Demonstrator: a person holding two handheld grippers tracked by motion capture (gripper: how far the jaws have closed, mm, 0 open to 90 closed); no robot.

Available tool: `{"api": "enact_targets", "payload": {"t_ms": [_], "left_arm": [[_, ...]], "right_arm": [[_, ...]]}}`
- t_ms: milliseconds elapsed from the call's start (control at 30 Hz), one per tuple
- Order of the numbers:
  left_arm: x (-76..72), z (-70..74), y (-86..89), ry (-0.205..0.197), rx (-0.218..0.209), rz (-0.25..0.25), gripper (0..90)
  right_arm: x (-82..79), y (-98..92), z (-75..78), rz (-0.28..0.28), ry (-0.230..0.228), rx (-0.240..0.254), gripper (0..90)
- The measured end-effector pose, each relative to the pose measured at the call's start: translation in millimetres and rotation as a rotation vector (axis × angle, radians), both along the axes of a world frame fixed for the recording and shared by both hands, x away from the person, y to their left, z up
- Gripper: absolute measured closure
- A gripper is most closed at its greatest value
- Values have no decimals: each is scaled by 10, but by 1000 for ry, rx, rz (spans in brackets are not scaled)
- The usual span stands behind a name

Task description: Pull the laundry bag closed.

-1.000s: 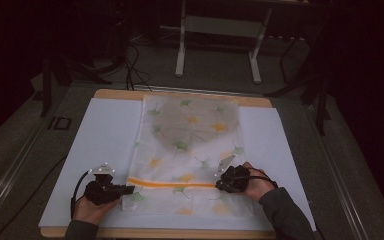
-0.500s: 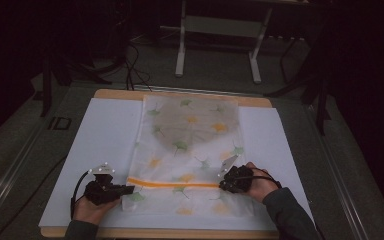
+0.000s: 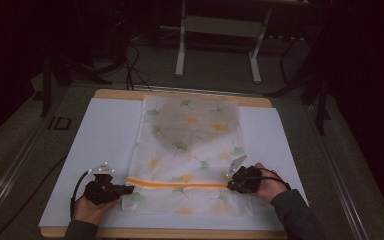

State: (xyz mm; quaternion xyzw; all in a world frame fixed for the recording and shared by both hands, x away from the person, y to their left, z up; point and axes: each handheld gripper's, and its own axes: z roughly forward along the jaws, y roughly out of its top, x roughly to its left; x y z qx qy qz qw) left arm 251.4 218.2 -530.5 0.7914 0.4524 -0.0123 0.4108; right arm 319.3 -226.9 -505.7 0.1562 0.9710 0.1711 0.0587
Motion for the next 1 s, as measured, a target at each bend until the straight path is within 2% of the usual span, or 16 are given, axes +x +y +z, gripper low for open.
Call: {"api": "enact_targets", "payload": {"t_ms": [400, 667, 1000], "left_arm": [[-2, -3, 9, 1, -1, 2, 884], [-5, -4, 14, 3, -4, -1, 884], [-11, -10, 1, 0, 1, -4, 882]], "right_arm": [[-2, -196, 14, -35, 6, -28, 849], [-16, -357, 22, -62, 14, -12, 849], [-47, -451, -6, -98, 12, 53, 839]]}}
